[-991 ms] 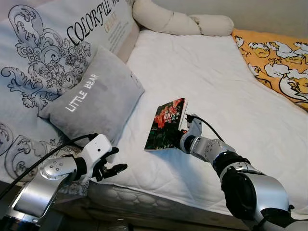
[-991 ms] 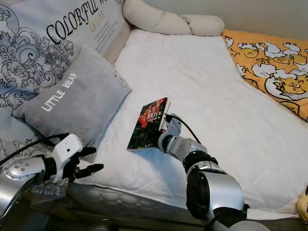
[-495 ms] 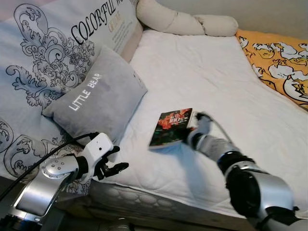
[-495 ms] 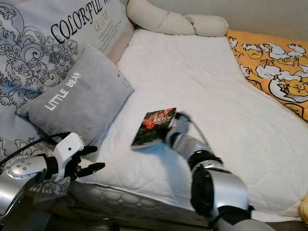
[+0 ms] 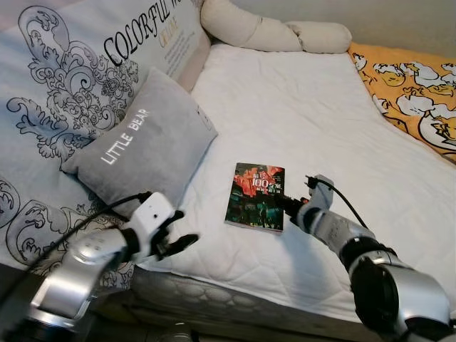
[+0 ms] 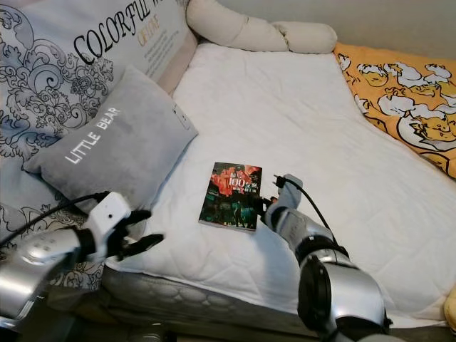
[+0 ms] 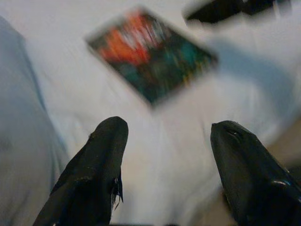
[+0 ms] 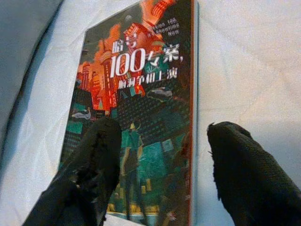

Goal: Clean up the room

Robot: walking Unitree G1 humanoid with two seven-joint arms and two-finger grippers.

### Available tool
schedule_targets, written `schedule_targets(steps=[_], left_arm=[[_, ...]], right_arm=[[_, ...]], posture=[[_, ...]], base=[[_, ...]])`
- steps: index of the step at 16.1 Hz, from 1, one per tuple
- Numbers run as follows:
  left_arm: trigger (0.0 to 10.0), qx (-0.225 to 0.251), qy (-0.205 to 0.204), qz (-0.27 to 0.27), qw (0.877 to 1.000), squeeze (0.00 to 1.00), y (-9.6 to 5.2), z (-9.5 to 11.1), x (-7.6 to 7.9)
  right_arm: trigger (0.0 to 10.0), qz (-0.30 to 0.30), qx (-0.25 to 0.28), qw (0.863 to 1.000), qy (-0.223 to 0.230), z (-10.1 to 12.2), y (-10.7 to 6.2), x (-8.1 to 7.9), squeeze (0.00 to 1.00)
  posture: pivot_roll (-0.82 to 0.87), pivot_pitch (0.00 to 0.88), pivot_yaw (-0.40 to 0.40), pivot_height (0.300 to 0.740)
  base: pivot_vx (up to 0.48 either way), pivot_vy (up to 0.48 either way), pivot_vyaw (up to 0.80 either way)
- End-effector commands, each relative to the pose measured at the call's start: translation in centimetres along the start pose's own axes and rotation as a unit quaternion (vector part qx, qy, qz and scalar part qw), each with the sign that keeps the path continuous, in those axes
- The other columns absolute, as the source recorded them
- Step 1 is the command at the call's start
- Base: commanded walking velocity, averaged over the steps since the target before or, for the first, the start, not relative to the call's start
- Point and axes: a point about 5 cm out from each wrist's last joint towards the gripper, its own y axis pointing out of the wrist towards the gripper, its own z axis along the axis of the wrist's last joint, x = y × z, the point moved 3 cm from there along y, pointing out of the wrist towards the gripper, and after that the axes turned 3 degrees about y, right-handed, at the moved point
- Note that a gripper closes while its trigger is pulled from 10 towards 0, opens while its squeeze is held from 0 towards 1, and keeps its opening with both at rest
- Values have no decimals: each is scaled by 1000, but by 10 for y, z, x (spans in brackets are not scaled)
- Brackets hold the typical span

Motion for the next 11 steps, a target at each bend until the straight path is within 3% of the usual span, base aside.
schedule_targets(steps=[1,3,4,6,8,10,11], left_arm=[[10000,26,-13,46,999,0,-1,4,-10],[10000,58,-66,139,986,0,1,2,-20],[10000,70,-75,177,979,0,1,1,-24],[10000,76,-79,200,974,0,1,-1,-23],[10000,76,-71,232,967,0,1,-4,-21],[10000,79,-74,284,953,0,-3,-6,-26],[10000,77,-73,288,952,0,-3,-7,-27]], right_arm=[[10000,10,29,999,-26,13,-3,3,1000],[10000,14,97,991,-95,22,-13,7,1000],[10000,8,142,978,-154,24,-22,5,1000],[10000,-9,187,970,-154,21,-35,0,1000],[10000,-38,245,958,-147,10,-60,0,1000],[10000,-62,232,962,-131,-9,-67,6,1000],[10000,-54,233,961,-140,-8,-68,2,1000]], posture=[[114,0,-30,740],[90,0,-11,740],[76,0,-2,740],[49,0,6,740],[34,0,10,740],[30,0,15,740],[28,0,14,740]], base=[[0,0,0],[0,0,0],[0,0,0],[0,0,0],[0,-216,0],[0,-467,0],[0,-469,-488]])
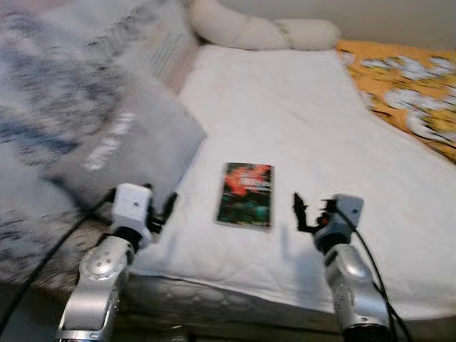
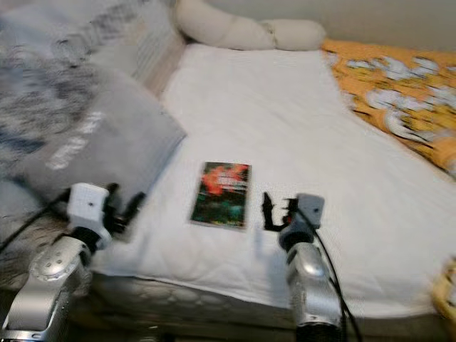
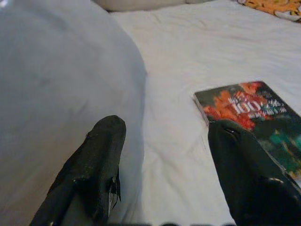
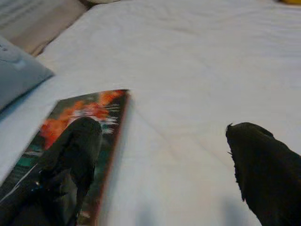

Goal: Clean up the room

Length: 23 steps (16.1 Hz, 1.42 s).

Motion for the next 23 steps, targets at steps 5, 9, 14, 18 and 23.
schedule_targets(steps=[5,9,14,18,23], left_arm=[[10000,4,7,13,1000,0,4,-1,3],[10000,6,9,16,1000,0,7,1,3],[10000,1,5,29,1000,0,9,-3,1],[10000,-1,3,34,999,0,10,-5,2],[10000,-4,-18,44,999,0,10,-6,1]], right_arm=[[10000,1,0,999,-38,13,0,-4,984],[10000,-1,-6,999,-52,16,4,-7,0],[10000,-14,-8,998,-58,18,5,0,0],[10000,-14,-10,998,-54,19,4,1,0],[10000,-10,-12,998,-58,18,5,-2,0]], posture=[[42,0,-6,740],[41,0,-4,740],[35,0,-1,740],[34,0,-6,740],[35,0,-10,740]], base=[[0,-468,0],[0,-468,0],[0,-467,0],[0,-467,0],[0,-340,0]])
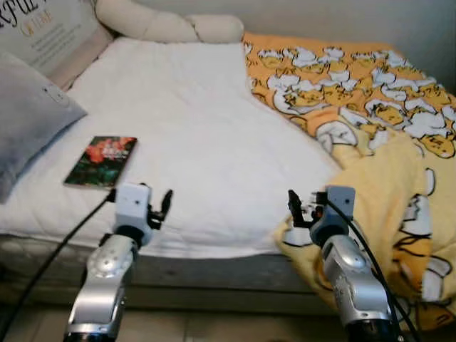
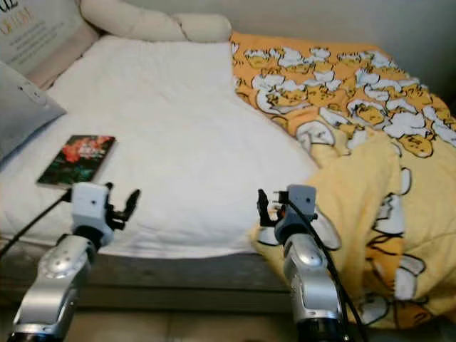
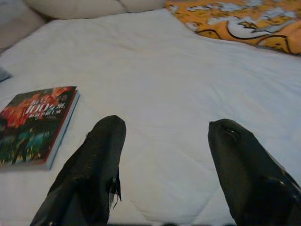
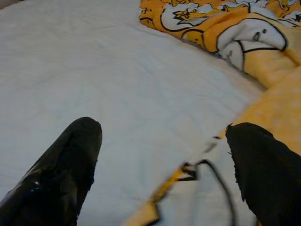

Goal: Clean up the room

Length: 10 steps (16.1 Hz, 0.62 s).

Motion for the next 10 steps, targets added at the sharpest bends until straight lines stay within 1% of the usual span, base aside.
schedule_targets(steps=[1,4,6,7,8,10], left_arm=[[10000,-2,-8,-5,1000,0,2,0,6],[10000,7,-7,2,1000,0,3,4,3],[10000,14,-14,-6,1000,0,4,6,4],[10000,16,-15,-13,1000,0,3,7,5],[10000,17,-16,-14,1000,0,4,7,5],[10000,17,-17,-14,1000,0,4,7,5]], right_arm=[[10000,-10,1,1000,-1,3,0,8,0],[10000,-6,0,1000,-2,3,0,7,0],[10000,1,-1,1000,-3,3,0,3,0],[10000,14,-4,1000,-20,2,0,-1,0],[10000,20,-9,999,-31,1,0,-3,0],[10000,16,-11,999,-34,0,1,-3,0]], posture=[[35,0,-10,740],[35,0,-10,740],[33,0,-8,740],[33,0,-8,740],[33,0,-8,740],[34,0,-8,740]], base=[[0,0,0],[0,0,0],[0,0,0],[285,0,0],[322,0,800],[322,0,800]])
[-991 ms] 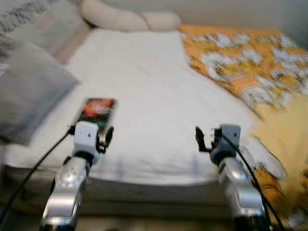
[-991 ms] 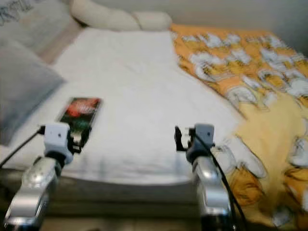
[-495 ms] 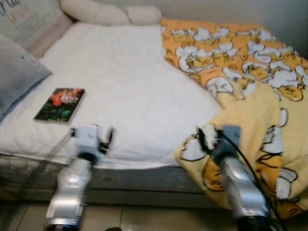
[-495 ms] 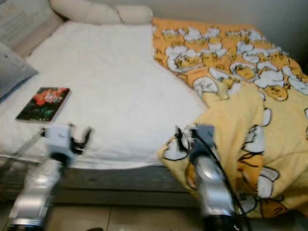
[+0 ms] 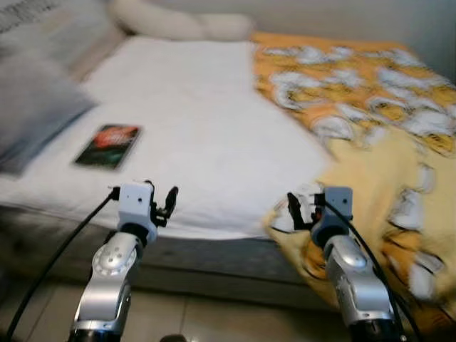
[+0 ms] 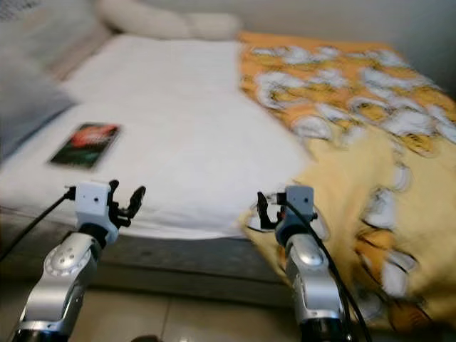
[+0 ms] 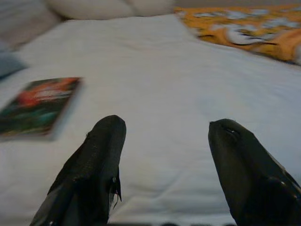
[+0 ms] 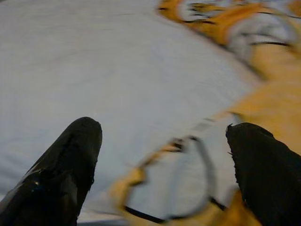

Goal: Clean up the room

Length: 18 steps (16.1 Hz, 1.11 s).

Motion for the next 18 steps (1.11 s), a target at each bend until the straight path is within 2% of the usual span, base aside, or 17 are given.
schedule_targets(steps=[1,6,9,11,16,17,18], left_arm=[[10000,4,-1,2,1000,0,1,2,-2],[10000,2,-2,-4,1000,0,0,1,0],[10000,2,-2,-5,1000,0,1,1,0],[10000,0,-1,-7,1000,0,1,0,1],[10000,-11,7,-37,999,0,-3,-5,7],[10000,-12,8,-41,999,0,-3,-5,7],[10000,-16,15,-57,998,0,-4,-7,9]], right_arm=[[10000,-8,6,1000,6,5,2,2,0],[10000,-3,-1,1000,9,3,2,2,0],[10000,-1,-6,1000,10,2,2,1,0],[10000,-2,-7,1000,6,2,2,2,0],[10000,-1,-29,1000,-3,-5,2,2,0],[10000,-2,-33,999,-2,-6,2,2,204],[10000,-4,-41,999,-3,-8,2,4,1000]], posture=[[34,0,-9,740],[33,0,-11,740],[32,0,-12,740],[31,0,-12,740],[31,0,-16,740],[31,0,-17,740],[31,0,-18,740]], base=[[326,0,0],[325,0,0],[324,0,-756],[279,0,0],[0,0,0],[0,0,0],[0,0,0]])
